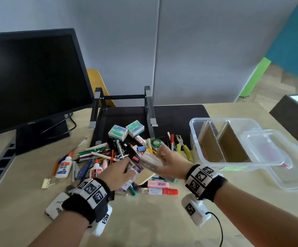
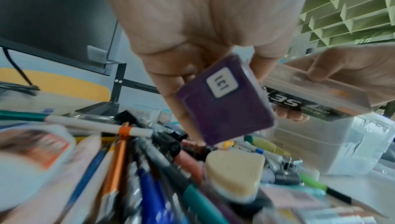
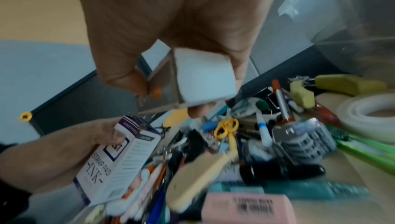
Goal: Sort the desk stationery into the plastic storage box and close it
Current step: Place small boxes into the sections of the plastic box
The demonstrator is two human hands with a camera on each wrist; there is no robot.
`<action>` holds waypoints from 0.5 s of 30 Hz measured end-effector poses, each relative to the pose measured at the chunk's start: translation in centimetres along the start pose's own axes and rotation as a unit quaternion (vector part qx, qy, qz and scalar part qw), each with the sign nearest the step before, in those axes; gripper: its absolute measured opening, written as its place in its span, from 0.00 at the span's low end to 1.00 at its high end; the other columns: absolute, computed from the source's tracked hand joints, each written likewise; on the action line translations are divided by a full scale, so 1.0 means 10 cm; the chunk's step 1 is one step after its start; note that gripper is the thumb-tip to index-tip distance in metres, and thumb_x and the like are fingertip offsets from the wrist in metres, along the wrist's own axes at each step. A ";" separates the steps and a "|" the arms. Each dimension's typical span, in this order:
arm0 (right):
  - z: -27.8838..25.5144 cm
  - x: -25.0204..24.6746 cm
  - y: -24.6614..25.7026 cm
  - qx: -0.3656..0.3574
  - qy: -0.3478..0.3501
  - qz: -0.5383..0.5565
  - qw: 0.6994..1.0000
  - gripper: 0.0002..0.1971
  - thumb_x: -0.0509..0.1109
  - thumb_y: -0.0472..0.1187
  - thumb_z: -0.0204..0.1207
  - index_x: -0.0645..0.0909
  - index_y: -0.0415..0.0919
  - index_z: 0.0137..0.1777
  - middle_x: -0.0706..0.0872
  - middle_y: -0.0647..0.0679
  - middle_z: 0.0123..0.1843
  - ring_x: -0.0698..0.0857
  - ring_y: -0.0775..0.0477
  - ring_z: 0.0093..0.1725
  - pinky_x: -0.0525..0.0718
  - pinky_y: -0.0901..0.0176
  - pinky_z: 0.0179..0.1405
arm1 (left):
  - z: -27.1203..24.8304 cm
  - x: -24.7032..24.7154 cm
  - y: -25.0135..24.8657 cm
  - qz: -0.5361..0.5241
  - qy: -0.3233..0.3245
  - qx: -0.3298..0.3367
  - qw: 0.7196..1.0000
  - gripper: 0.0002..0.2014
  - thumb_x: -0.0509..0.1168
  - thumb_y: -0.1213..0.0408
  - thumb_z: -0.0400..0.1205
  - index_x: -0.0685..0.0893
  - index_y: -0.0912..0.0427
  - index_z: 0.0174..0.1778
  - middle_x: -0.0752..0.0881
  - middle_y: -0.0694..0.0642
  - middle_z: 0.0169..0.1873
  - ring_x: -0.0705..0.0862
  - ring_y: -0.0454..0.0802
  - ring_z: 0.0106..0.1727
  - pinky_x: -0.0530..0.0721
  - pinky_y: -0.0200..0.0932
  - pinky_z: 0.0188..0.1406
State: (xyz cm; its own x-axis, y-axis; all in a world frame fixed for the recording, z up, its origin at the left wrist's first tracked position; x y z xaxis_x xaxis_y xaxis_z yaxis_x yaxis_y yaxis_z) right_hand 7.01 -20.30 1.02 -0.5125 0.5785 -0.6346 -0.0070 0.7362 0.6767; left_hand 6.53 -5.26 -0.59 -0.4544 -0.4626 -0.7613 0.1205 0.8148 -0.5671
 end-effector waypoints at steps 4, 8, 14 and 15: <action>0.01 -0.36 -0.09 0.026 -0.071 0.171 0.982 0.10 0.64 0.47 0.79 0.67 0.47 0.55 0.82 0.47 0.39 0.81 0.50 0.29 0.80 0.59 0.25 | 0.29 -0.18 -0.19 -0.026 -0.022 0.020 0.999 0.10 0.54 0.50 0.84 0.70 0.53 0.51 0.81 0.55 0.35 0.79 0.57 0.37 0.73 0.50 0.38; -0.09 -0.69 -0.22 0.036 -0.118 0.268 0.956 0.22 0.72 0.46 0.66 0.69 0.48 0.58 0.80 0.43 0.39 0.79 0.46 0.30 0.77 0.57 0.28 | 0.49 -0.39 -0.61 -0.057 -0.067 0.061 0.994 0.14 0.58 0.49 0.84 0.70 0.56 0.55 0.83 0.56 0.37 0.82 0.53 0.37 0.74 0.48 0.36; -0.34 -1.22 -0.46 0.056 -0.190 0.244 0.949 0.26 0.74 0.33 0.70 0.67 0.45 0.65 0.82 0.40 0.47 0.82 0.40 0.36 0.83 0.47 0.37 | 0.85 -0.31 -1.02 -0.073 -0.071 0.060 0.993 0.21 0.69 0.46 0.75 0.74 0.54 0.57 0.83 0.48 0.47 0.82 0.47 0.52 0.80 0.46 0.48; -0.40 -1.33 -0.52 0.059 -0.206 0.250 0.944 0.22 0.72 0.34 0.71 0.69 0.43 0.63 0.83 0.40 0.46 0.83 0.40 0.37 0.84 0.48 0.37 | 0.91 -0.25 -1.06 -0.084 -0.061 0.056 0.993 0.21 0.70 0.48 0.75 0.75 0.54 0.56 0.83 0.48 0.51 0.81 0.45 0.57 0.81 0.47 0.53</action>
State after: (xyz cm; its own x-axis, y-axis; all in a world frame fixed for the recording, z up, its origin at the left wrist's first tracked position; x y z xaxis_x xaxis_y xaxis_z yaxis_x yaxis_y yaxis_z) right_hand 10.42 -33.16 7.43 -0.0499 0.9337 -0.3547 0.2550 0.3552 0.8993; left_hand 14.40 -15.92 4.42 -0.3670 -0.6337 -0.6810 0.1516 0.6815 -0.7159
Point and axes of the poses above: each hand's wrist, its own z-axis towards the middle knuckle, its own x-axis out of the palm, y = z × x, the point moved 10 cm from there along z, towards the middle knuckle
